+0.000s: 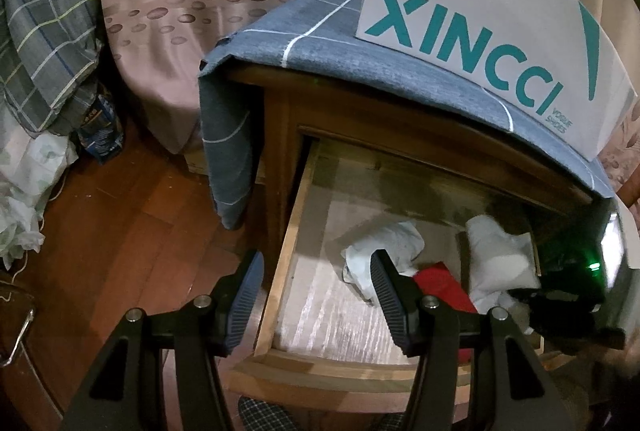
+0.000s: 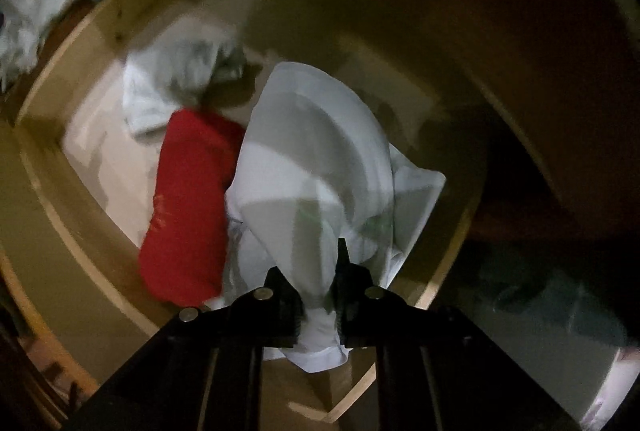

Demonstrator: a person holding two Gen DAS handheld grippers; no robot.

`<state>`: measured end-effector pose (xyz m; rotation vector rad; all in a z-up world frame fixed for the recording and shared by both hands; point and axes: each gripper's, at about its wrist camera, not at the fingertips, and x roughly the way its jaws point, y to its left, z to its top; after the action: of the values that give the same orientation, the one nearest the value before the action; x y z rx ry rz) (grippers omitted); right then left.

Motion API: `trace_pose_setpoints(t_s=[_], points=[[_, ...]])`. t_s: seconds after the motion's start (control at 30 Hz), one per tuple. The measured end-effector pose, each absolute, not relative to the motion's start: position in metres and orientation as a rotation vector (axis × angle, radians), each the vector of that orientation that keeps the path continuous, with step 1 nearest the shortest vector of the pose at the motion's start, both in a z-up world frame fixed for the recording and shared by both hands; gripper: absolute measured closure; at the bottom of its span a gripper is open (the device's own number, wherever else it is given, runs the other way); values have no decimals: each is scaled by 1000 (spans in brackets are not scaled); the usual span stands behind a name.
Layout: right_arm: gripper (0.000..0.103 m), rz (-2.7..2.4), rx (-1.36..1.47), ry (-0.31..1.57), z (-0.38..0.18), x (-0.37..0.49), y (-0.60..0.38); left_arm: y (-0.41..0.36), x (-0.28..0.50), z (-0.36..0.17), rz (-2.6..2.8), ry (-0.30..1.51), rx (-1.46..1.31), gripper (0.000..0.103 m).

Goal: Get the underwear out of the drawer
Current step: 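Lift the white cloth with the right tool out of the drawer over the box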

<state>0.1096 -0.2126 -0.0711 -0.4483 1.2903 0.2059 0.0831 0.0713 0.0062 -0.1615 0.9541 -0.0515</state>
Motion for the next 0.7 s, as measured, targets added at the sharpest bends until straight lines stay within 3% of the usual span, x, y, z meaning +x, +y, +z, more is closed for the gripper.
trace_pose_setpoints(t_s=[0.7], points=[[92,230,-150,1099,48,58,-218,70,81,7,-42,948,-143,46]])
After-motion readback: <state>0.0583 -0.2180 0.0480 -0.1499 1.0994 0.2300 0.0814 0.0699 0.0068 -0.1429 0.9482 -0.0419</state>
